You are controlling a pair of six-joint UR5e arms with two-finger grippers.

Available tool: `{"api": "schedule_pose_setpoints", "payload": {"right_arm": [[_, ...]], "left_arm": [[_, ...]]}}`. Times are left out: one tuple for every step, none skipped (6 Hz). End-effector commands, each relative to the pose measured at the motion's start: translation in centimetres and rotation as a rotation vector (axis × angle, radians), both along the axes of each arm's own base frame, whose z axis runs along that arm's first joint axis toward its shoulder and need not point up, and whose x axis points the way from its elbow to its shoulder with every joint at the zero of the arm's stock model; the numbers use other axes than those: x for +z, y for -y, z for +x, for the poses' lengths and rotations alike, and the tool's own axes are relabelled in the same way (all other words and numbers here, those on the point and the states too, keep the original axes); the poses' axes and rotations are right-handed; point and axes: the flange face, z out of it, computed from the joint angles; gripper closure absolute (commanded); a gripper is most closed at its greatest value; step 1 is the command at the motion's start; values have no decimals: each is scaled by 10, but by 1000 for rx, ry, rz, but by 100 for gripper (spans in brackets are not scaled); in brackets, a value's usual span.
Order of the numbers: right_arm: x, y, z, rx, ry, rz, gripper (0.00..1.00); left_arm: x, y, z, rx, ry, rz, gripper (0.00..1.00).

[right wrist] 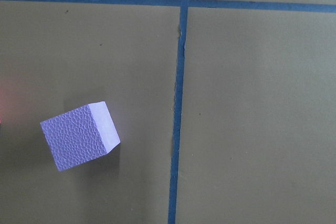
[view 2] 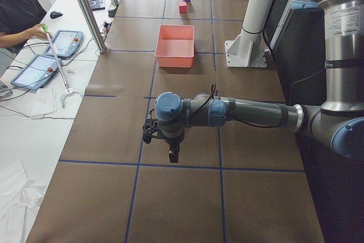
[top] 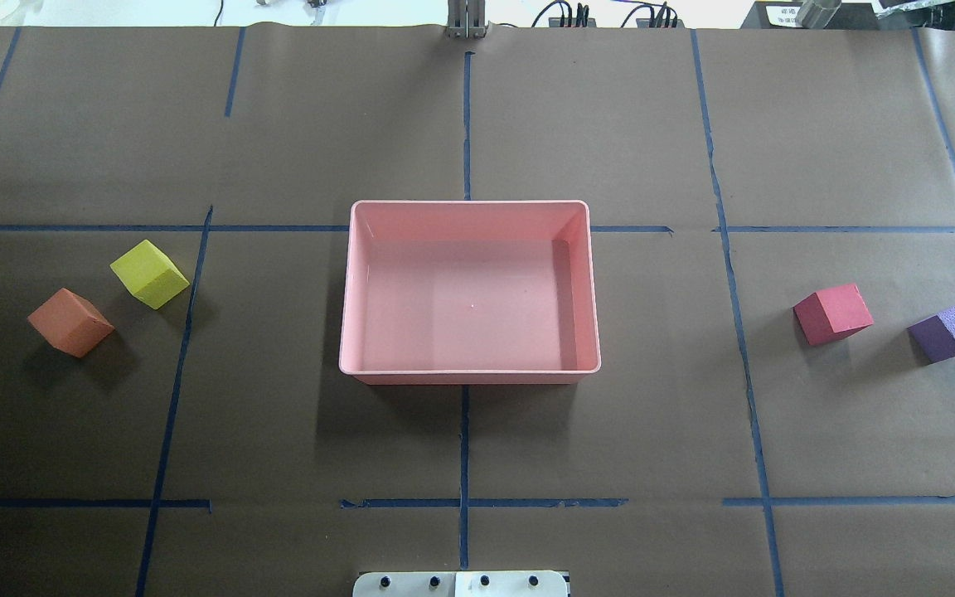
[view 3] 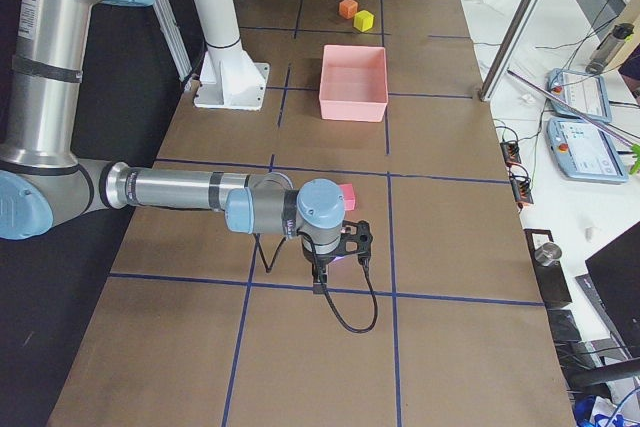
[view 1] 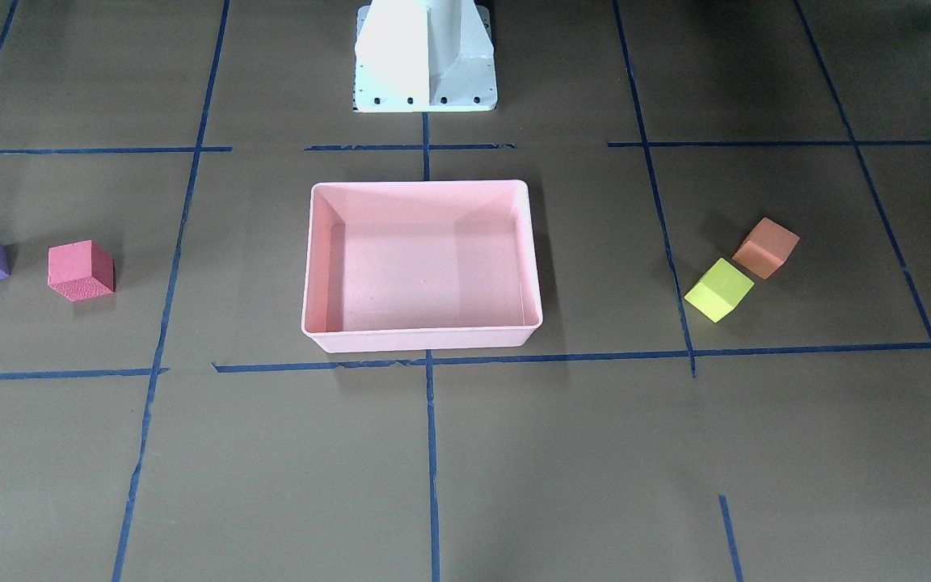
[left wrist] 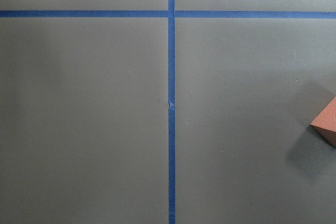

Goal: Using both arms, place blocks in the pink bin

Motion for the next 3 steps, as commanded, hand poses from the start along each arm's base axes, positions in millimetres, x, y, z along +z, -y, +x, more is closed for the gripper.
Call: {"api": "schedule_pose_setpoints", "payload": {"right_arm": [[-16,12,5,9,-3,7,0],[-17,10,4,7,-7,9,0],[-19,9,3,8,11,11,0]], "left_arm": [[0,-10,3,64,1,87,0],[5,-11,3,65,10,74,0],[1,-11,4,67,7,83,0]]}}
